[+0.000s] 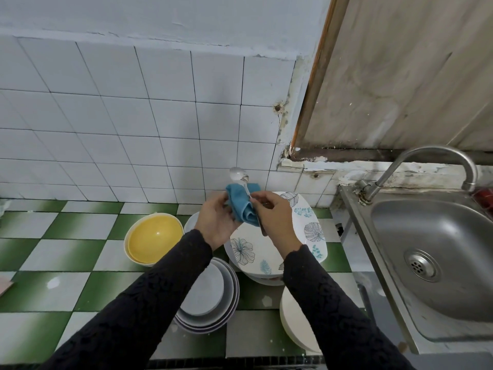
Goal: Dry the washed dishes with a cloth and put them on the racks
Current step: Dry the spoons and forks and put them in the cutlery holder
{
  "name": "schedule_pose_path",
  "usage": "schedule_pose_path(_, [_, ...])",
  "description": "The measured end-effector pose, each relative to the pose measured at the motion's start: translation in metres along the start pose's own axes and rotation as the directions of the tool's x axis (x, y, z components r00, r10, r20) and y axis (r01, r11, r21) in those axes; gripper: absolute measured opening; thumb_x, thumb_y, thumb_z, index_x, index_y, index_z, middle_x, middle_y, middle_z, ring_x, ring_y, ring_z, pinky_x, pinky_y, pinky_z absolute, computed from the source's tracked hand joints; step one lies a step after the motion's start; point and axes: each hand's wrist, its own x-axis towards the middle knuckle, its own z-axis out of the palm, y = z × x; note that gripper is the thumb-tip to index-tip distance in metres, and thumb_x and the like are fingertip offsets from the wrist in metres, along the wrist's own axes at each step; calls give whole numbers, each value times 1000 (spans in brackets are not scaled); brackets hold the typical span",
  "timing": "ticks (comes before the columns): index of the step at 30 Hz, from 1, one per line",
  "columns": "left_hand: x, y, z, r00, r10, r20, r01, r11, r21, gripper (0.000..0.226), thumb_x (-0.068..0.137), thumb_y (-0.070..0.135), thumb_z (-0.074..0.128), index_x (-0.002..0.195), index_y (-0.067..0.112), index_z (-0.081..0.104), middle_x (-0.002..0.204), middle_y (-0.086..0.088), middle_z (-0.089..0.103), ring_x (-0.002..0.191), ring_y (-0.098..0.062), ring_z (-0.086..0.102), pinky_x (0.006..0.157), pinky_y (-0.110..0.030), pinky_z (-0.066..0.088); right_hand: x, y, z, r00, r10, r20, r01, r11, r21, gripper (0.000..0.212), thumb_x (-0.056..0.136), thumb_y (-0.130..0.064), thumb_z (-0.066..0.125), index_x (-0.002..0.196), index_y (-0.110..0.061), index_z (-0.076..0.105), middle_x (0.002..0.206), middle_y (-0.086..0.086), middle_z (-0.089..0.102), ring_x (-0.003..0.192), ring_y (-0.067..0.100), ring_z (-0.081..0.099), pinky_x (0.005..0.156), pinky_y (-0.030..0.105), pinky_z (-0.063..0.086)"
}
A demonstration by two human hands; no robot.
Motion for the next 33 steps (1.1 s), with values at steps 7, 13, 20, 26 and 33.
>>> schedule_pose_path(7, [4,-3,11,1000,20,20,-24,976,215,35,104,30,40,127,9,55,111,-9,66,99,-18,64,87,-30,55,-4,-3,4,995,-51,87,49,999,15,23,94,-2,65,114,-9,72,88,4,64,59,7,56,47,21,47])
schedule_pose_path(13, [12,-1,5,995,7,-100,27,941,337,28,105,22,42,123,6,56,116,-13,64,103,-25,61,82,-37,53,0,-8,-5,970,-106,220,155,964,-216,19,95,-7,63,109,-6,76,94,3,65,81,3,52,68,8,40])
schedule_pose_path(20, [14,4,11,991,118,-65,-66,845,531,29,105,19,42,131,8,51,124,-12,61,114,-29,58,86,-37,53,4,-15,10,976,-76,-204,60,995,-83,23,94,1,49,86,-8,68,88,3,63,82,16,56,70,25,46])
schedule_pose_path(26, [15,10,-4,973,226,53,-161,493,855,20,101,17,52,121,13,53,115,-6,62,109,-23,57,92,-36,50,25,-30,9,996,31,89,-16,986,-164,46,93,-53,61,117,-15,69,110,2,64,103,16,59,89,31,49])
schedule_pose_path(33, [9,10,-19,966,198,169,-239,418,876,24,100,17,53,124,16,52,114,-3,61,105,-17,57,85,-27,51,34,-44,3,970,153,188,-170,983,76,12,91,-16,73,93,-4,73,93,11,69,87,17,60,72,23,44])
